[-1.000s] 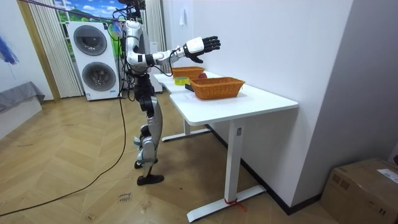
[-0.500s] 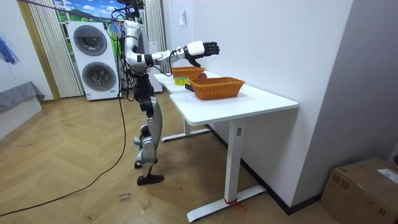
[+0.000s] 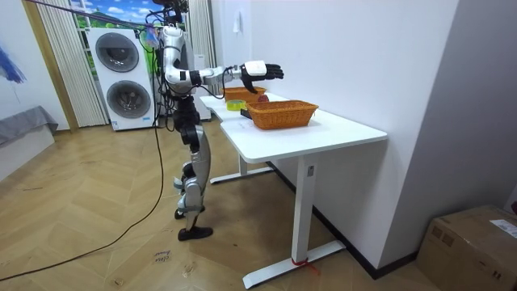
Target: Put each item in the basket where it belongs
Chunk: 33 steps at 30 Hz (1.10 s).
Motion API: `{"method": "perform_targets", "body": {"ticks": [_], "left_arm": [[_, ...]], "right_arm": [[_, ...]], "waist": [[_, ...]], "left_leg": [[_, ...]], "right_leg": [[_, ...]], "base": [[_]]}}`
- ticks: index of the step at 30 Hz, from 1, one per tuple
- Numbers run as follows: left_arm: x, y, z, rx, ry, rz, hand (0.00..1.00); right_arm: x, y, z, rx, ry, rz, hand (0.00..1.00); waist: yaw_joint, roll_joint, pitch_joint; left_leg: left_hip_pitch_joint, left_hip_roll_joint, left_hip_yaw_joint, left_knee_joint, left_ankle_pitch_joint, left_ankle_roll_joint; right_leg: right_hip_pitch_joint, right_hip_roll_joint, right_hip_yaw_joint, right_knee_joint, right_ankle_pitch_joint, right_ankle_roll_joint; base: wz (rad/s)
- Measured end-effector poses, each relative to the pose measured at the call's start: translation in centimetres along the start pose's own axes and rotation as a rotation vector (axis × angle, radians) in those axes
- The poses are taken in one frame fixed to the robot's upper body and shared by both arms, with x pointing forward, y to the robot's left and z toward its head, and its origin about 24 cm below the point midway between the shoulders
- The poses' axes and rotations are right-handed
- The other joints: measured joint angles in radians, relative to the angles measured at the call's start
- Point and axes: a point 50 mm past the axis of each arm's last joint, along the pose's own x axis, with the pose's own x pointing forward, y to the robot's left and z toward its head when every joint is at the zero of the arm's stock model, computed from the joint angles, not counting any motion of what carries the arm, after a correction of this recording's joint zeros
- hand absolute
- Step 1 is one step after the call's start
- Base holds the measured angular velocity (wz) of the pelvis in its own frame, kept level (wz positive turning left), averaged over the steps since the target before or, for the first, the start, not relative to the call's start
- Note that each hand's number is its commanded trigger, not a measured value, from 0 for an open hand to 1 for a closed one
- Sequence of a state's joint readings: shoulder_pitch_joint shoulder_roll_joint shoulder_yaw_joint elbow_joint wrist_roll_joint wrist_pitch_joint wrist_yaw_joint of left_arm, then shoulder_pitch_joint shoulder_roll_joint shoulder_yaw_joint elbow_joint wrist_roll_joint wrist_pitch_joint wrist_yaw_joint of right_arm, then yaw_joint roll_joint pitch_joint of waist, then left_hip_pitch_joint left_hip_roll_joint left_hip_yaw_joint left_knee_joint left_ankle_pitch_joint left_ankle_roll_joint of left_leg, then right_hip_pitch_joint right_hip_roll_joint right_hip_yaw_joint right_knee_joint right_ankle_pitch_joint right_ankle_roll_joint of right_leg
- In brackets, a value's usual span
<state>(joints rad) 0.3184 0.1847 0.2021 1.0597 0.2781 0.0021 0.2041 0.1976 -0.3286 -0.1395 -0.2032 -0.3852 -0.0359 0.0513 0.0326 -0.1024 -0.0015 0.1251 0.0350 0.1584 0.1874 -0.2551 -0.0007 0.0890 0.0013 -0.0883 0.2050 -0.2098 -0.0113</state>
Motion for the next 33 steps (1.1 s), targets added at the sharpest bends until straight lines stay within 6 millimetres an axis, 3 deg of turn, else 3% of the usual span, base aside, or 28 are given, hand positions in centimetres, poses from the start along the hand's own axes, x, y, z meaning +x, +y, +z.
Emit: {"method": "perform_targets", "body": {"ticks": [8,33], "left_arm": [[0.0,-0.3,-0.5,0.006,0.023,-0.03,0.0],[0.4,-0.8,2.2,0.128,-0.062,-0.086,0.0]], "right_arm": [[0.0,0.5,0.0,-0.02,0.007,0.086,0.0],[0.4,0.8,1.6,-0.088,-0.036,0.257,0.0]], "waist": [[0.002,-0.003,0.0012],[0.009,0.005,0.0048]], "left_leg": [[-0.002,0.0,0.001,0.002,0.0,0.0],[-0.028,0.004,0.0,0.01,0.0,0.0]], "right_leg": [[0.0,0.0,-0.002,-0.001,0.002,0.0],[-0.022,0.004,0.004,-0.001,0.011,-0.002]], "base": [[0.0],[0.0]]}}
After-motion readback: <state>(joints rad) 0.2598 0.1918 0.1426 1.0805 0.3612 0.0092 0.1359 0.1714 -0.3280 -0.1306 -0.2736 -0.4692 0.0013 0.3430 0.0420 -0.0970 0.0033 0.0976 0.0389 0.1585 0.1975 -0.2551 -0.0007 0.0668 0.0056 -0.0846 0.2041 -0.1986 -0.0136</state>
